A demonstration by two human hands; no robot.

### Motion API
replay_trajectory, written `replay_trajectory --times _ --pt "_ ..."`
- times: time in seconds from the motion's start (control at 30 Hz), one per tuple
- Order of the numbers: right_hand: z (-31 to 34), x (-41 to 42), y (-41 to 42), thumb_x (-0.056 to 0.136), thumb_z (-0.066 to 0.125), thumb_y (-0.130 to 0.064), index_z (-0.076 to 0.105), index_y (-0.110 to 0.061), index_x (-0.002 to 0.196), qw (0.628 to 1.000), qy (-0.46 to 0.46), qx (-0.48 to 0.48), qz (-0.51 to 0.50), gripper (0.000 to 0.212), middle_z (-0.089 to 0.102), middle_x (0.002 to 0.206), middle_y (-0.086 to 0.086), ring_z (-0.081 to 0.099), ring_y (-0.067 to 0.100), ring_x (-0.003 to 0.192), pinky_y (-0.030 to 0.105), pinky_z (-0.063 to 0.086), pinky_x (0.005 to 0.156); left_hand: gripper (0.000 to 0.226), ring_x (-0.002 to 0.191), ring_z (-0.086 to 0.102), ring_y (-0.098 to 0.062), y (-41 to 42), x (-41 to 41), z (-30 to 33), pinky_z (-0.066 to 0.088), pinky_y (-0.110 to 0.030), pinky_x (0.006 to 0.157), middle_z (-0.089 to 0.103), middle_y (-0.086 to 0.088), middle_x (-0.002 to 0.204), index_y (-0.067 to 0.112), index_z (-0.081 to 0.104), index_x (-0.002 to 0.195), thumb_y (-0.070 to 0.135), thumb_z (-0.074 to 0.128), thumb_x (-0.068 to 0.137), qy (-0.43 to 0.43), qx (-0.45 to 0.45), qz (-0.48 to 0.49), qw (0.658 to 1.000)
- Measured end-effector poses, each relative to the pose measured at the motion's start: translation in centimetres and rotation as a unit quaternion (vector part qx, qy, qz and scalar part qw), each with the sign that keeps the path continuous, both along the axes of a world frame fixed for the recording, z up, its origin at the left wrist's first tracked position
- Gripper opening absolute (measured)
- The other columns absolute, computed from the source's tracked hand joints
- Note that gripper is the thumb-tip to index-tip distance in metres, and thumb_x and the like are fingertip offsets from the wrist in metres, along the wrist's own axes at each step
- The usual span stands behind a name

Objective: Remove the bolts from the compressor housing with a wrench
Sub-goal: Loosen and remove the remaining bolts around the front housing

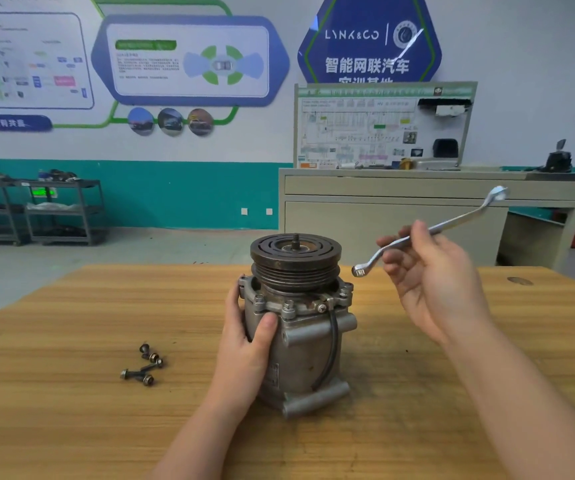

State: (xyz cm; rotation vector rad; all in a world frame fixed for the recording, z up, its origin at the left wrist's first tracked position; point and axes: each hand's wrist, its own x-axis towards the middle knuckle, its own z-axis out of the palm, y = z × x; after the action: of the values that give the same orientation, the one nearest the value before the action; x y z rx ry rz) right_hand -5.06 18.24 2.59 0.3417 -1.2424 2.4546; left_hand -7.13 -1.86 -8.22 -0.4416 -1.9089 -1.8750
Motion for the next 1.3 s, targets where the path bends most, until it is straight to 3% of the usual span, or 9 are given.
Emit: replay_trajectory --times 0.13,0.27,0.43,0.63,0.7,0.8,0.93,1.1,1.3 --pt "-1.6 1.1 -1.7 0.100 0.043 -0.018 0.051 -0.013 0.084 0.972 0.122 0.114 -0.162 0.019 0.070 0.068 0.004 0.062 0.012 0.047 0.021 0.049 0.044 0.074 0.118 0.043 0.015 0.0 0.2 0.1 0.034 -0.015 0.099 0.047 0.020 0.134 0.052 0.024 0.131 0.071 0.049 0.064 -0.004 -0.008 0.006 1.000" --pt "-2.7 1.5 -2.2 0.095 0.053 -0.031 0.061 -0.033 0.083 0.904 0.235 0.265 -0.241 0.015 0.067 0.066 0.006 0.063 0.013 0.052 0.024 0.052 0.052 0.078 0.124 0.045 0.007 0.1 0.2 0.0 0.034 -0.021 0.106 0.047 0.011 0.140 0.048 0.024 0.136 0.069 0.050 0.066 -0.001 -0.008 0.009 1.000" --pt "-3.8 1.9 -2.4 0.091 0.058 -0.015 0.068 0.000 0.087 0.763 0.376 0.431 -0.302 0.018 0.063 0.074 0.002 0.062 0.007 0.065 0.021 0.052 0.061 0.088 0.131 0.044 -0.013 0.2 0.0 0.0 0.031 -0.039 0.114 0.047 0.000 0.143 0.033 0.027 0.143 0.067 0.050 0.065 0.008 -0.006 0.012 1.000" --pt "-5.3 1.6 -3.6 0.095 0.056 -0.014 0.068 0.001 0.087 0.673 0.403 0.475 -0.399 0.021 0.067 0.082 0.007 0.063 0.014 0.077 0.021 0.052 0.073 0.077 0.130 0.044 -0.009 0.1 0.1 0.0 0.033 -0.025 0.109 0.047 0.005 0.142 0.040 0.029 0.135 0.067 0.051 0.066 0.019 -0.008 0.017 1.000" --pt "-6.3 1.5 -4.2 0.103 0.040 -0.025 0.063 -0.004 0.092 0.728 0.367 0.399 -0.420 0.033 0.065 0.083 0.006 0.060 0.010 0.075 0.017 0.050 0.073 0.074 0.127 0.045 -0.002 0.1 0.1 0.0 0.035 -0.020 0.106 0.048 0.010 0.139 0.046 0.029 0.133 0.068 0.051 0.065 0.012 -0.005 0.015 1.000" --pt "-6.1 1.4 -5.2 0.102 0.030 -0.021 0.046 -0.025 0.096 0.882 0.287 0.177 -0.328 0.017 0.062 0.078 0.000 0.053 0.013 0.055 0.020 0.045 0.054 0.066 0.114 0.040 0.024 0.2 0.1 0.0 0.030 0.003 0.089 0.044 0.025 0.132 0.056 0.027 0.126 0.070 0.049 0.065 0.012 -0.004 0.013 1.000" --pt "-3.7 -1.1 -4.3 0.104 0.029 -0.017 0.041 -0.018 0.085 0.975 0.058 -0.028 -0.213 0.022 0.060 0.056 0.000 0.038 0.011 0.032 0.015 0.029 0.036 0.065 0.111 0.038 0.030 0.2 0.0 -0.1 0.028 0.007 0.085 0.040 0.032 0.130 0.059 0.024 0.125 0.071 0.049 0.066 0.014 0.002 0.011 1.000" --pt "-0.8 -3.9 -2.1 0.105 0.033 -0.018 0.044 -0.008 0.084 0.985 -0.162 0.055 0.030 0.026 0.054 0.052 0.003 0.032 0.006 0.029 0.016 0.023 0.026 0.063 0.115 0.041 0.024 0.3 -0.2 -0.4 0.031 0.004 0.087 0.044 0.030 0.130 0.058 0.027 0.126 0.069 0.049 0.068 0.024 0.015 0.020 0.999" --pt "-0.9 -2.0 -0.5 0.104 0.031 -0.023 0.050 -0.008 0.082 0.984 -0.095 -0.087 0.120 0.033 0.064 0.060 0.013 0.055 0.013 0.042 0.017 0.043 0.039 0.061 0.116 0.043 0.021 0.6 -0.4 -0.6 0.031 0.004 0.087 0.046 0.030 0.130 0.058 0.030 0.125 0.067 0.051 0.068 0.022 0.031 0.028 0.999"
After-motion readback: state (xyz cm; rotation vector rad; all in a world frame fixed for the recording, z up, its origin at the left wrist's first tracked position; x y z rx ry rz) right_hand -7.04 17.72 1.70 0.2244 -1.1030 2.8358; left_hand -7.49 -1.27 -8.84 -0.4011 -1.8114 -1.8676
